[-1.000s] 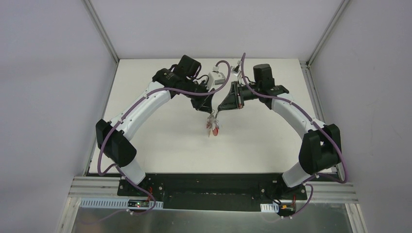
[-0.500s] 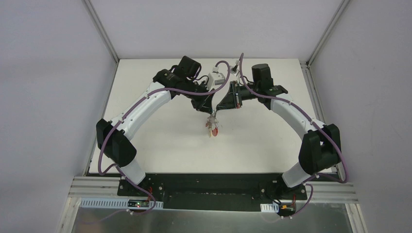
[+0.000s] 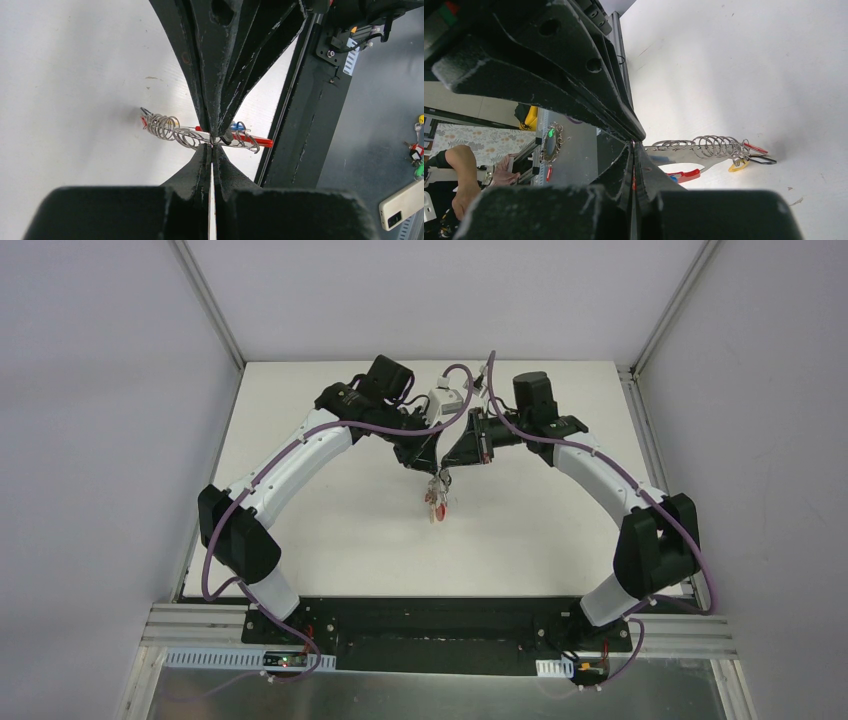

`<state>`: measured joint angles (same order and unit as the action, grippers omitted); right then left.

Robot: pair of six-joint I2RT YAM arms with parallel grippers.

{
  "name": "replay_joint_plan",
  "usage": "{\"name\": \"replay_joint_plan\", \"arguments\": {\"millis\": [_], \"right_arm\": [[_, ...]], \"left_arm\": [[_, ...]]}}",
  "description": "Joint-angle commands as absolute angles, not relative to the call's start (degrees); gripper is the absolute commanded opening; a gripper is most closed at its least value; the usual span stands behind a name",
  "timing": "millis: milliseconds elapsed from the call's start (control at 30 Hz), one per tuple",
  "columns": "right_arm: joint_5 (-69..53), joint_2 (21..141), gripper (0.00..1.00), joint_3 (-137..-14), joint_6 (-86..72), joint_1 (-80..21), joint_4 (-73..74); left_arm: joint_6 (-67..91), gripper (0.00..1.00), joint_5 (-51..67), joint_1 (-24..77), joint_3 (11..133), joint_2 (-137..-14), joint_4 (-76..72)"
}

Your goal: Put the keys on the keyring

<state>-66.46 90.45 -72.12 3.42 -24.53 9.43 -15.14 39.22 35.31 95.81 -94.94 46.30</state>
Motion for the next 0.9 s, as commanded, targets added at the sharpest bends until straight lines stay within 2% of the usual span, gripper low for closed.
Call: {"name": "replay_joint_plan", "arguments": {"millis": [0,867], "right_arm": [[-65.69,90.78,0.0,-74.97,3.28,-25.26,8.39],[-62.13,90.14,0.0,-74.88,6.31,-25.34,11.46]], "left_arm": [[-14.28,0.0,41.05,35.77,95.8,-93.71,45.18],[-14.1,0.0,40.85,35.76,95.51,-93.33,44.95]]}}
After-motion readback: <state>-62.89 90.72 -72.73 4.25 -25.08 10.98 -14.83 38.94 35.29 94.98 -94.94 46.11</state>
